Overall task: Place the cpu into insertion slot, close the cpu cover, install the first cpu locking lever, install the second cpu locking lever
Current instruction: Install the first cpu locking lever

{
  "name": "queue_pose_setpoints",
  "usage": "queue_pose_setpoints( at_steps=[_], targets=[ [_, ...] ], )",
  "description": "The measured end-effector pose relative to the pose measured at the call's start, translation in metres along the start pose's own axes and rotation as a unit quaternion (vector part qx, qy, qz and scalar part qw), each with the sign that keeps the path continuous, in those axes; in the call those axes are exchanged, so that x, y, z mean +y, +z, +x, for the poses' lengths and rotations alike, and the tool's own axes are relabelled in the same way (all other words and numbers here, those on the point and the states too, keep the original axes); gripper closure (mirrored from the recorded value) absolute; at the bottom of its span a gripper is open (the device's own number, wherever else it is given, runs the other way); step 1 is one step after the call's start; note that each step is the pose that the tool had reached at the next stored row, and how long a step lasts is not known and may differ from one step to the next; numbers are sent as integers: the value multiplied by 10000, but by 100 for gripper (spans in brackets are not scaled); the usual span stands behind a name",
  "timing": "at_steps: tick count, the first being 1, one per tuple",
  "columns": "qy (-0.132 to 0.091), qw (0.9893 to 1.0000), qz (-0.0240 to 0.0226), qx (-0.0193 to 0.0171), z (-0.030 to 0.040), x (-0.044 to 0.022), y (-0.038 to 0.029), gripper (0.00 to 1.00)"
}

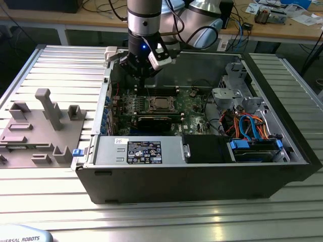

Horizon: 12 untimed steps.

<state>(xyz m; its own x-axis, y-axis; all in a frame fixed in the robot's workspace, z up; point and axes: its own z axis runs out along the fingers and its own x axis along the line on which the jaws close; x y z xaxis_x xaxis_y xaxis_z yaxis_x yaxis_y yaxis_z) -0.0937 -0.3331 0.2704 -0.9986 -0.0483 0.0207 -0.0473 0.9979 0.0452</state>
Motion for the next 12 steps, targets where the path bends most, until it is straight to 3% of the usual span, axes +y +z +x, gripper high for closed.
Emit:
queue_pose_setpoints(
  at_steps=[12],
  targets=[
    [0, 10000, -1, 0, 38, 141, 15, 89]
  ],
)
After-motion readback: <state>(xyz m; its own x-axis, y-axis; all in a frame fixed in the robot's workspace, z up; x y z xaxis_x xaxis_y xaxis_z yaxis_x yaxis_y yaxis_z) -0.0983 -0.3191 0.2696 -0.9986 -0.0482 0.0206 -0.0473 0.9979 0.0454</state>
